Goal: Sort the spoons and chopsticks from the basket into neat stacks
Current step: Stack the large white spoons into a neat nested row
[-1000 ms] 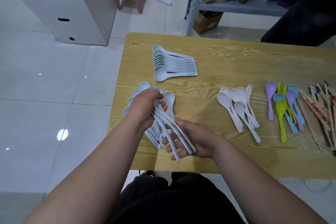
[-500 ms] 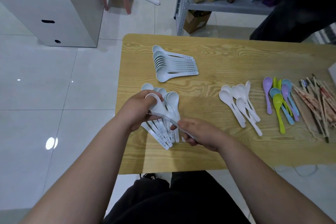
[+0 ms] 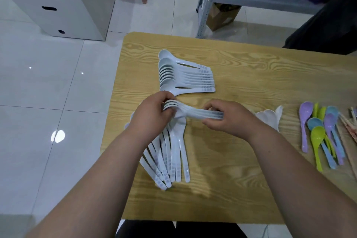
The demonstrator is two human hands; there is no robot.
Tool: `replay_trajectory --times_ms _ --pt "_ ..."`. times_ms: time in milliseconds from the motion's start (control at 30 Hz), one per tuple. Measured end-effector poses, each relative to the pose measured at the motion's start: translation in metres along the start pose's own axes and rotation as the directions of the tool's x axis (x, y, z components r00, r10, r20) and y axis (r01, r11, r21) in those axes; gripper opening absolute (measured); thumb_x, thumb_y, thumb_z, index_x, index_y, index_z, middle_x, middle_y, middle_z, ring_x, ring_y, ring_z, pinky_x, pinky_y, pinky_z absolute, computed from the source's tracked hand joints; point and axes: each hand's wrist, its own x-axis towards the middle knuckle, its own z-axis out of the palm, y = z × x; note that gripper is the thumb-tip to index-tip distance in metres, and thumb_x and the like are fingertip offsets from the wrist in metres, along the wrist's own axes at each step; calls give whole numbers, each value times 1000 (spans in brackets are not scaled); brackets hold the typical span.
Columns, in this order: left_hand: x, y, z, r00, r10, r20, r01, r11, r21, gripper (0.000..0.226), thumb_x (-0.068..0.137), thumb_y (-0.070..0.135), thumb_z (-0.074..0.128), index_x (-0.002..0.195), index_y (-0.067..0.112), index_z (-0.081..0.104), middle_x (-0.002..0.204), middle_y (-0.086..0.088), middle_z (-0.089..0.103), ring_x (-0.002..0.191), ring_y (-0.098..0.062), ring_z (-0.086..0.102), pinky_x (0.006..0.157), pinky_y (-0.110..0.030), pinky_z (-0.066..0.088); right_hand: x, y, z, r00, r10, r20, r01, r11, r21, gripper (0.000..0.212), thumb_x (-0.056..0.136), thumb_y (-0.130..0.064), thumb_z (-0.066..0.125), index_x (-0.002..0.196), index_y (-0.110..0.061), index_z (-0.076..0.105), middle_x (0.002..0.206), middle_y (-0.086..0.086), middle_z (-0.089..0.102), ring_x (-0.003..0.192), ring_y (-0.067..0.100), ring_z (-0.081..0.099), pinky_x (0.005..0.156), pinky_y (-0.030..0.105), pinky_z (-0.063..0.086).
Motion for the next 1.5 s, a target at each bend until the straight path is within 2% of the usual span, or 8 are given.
replay_trajectory --times_ms 167,400,633,767,933,1100,1267,1500 --pt "37 -15 18 986 127 -105 -108 979 174 26 84 13 71 108 22 65 102 5 51 87 0 43 75 -3 32 56 29 -3 975 -184 -125 152 962 -228 26 80 -40 73 104 -34 67 92 -17 61 88 8 59 80 33 48" --pt "61 -40 28 987 134 -86 -100 942 319 34 80 7 72 113 14 65 103 -5 53 97 -22 55 77 -20 33 96 55 23 867 -429 -252 275 835 -476 33 73 -47 58 92 -24 73 85 -6 63 93 24 61 83 32 29" --pt "68 -51 36 958 252 -134 -166 874 456 37 70 5 78 105 9 68 99 -14 53 96 -38 52 79 -36 41 106 76 35 811 -519 -270 381 819 -429 46 75 -45 71 111 -17 68 129 8 57 136 32 45 109 47 34" --pt "74 -49 37 948 262 -179 -156 876 457 35 69 5 77 103 11 69 113 -18 50 103 -39 48 83 -35 38 116 69 23 879 -454 -147 351 824 -444 78 72 -63 62 140 -26 51 158 11 30 153 33 13 119 52 18" --pt "82 -49 35 926 344 -153 -226 835 502 31 70 3 74 100 4 65 105 -21 52 94 -39 52 77 -39 45 135 51 2 971 -231 67 230 817 -529 123 63 -84 63 158 -40 -3 166 0 -18 152 25 -22 124 49 -5" --pt "92 -54 32 899 426 -102 -282 741 609 43 72 16 71 111 3 57 105 -22 53 93 -36 47 86 -44 43 152 55 -2 969 -245 39 226 808 -545 127 54 -91 51 158 -38 -1 167 0 1 153 23 3 124 46 7" --pt "109 -54 23 943 324 72 -303 753 584 97 72 35 77 152 3 32 157 -29 20 145 -48 19 117 -53 25 150 58 2 937 -348 7 305 811 -499 114 62 -83 55 156 -27 22 149 -4 28 142 21 26 120 42 16" --pt "121 -54 20 929 339 150 -351 677 647 103 67 48 79 148 0 37 153 -32 25 147 -52 13 117 -57 20 151 60 -3 941 -336 26 313 841 -442 116 56 -81 69 149 -20 35 146 -1 34 139 19 30 120 40 16"
